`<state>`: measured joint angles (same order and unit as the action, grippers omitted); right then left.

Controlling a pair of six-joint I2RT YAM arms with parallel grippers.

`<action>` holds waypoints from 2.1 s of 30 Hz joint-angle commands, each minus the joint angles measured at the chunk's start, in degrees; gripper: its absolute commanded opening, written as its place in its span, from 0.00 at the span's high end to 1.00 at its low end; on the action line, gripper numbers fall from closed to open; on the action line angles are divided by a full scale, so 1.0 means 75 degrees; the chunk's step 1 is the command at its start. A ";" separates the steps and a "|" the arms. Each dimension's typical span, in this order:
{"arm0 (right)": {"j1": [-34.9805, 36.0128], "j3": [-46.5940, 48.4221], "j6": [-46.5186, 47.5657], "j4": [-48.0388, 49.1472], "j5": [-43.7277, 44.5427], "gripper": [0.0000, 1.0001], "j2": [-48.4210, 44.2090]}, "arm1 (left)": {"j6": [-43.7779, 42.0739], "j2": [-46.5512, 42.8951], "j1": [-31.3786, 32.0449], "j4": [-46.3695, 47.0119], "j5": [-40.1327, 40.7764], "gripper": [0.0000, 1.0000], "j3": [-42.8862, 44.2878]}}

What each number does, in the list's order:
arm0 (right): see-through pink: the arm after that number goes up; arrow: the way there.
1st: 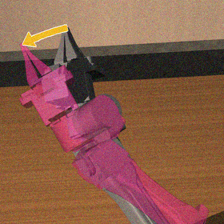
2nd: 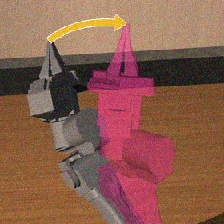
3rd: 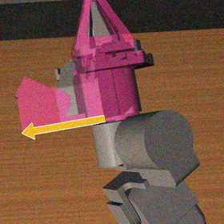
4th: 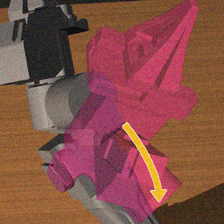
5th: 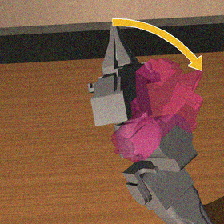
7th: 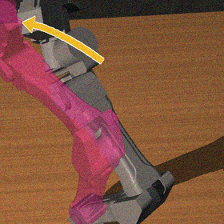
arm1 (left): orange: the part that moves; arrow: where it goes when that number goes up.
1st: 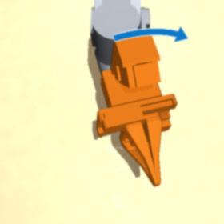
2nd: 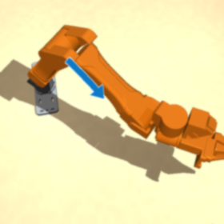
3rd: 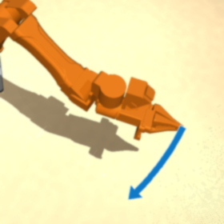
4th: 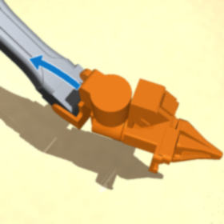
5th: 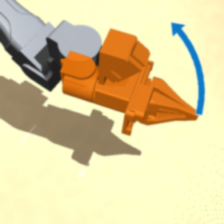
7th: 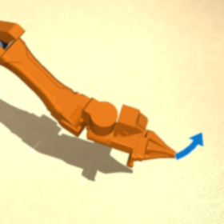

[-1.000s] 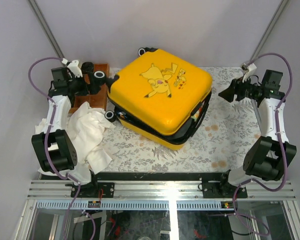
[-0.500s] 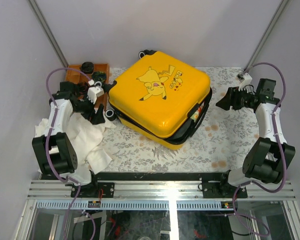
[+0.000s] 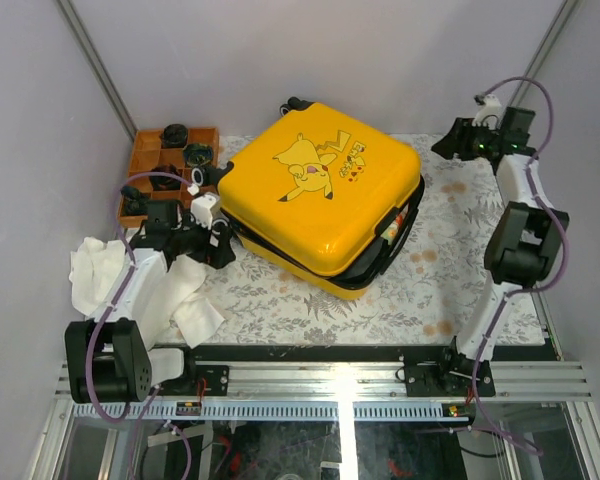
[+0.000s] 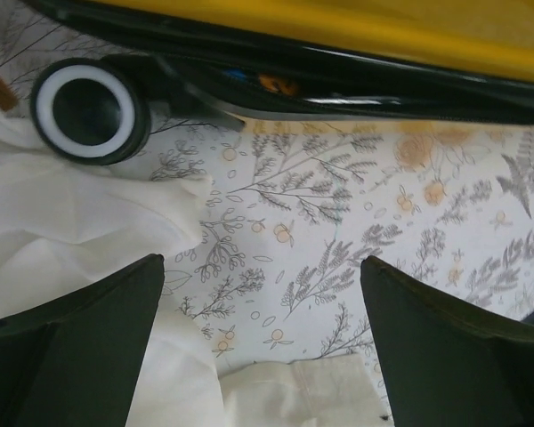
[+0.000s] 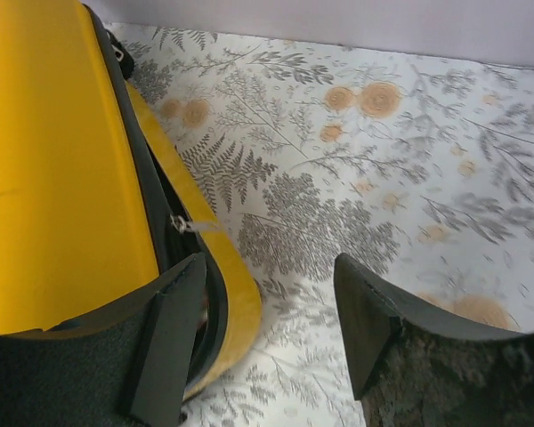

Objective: Pack the luggage

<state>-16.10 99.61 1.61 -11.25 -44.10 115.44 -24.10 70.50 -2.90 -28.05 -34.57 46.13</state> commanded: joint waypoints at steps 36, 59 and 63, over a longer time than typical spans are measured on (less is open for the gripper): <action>0.1299 -0.6668 0.9975 -0.6395 -0.2038 0.23 -0.6342 | 0.1025 0.6939 0.2635 0.2018 0.0057 0.04 0.8279; 0.1303 -0.1275 0.3516 -0.4696 -0.1363 0.13 -0.5278 | 0.1626 -0.0118 0.1805 0.0302 0.0871 0.12 0.0301; 0.1199 0.0371 0.2648 -0.3429 0.0571 0.14 -0.3683 | 0.1875 -0.0324 0.2410 0.0611 0.1069 0.16 -0.0273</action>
<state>-6.50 92.44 38.28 -52.99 -51.35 78.74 -8.99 69.34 11.70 -22.37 -27.59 47.00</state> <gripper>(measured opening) 0.865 0.857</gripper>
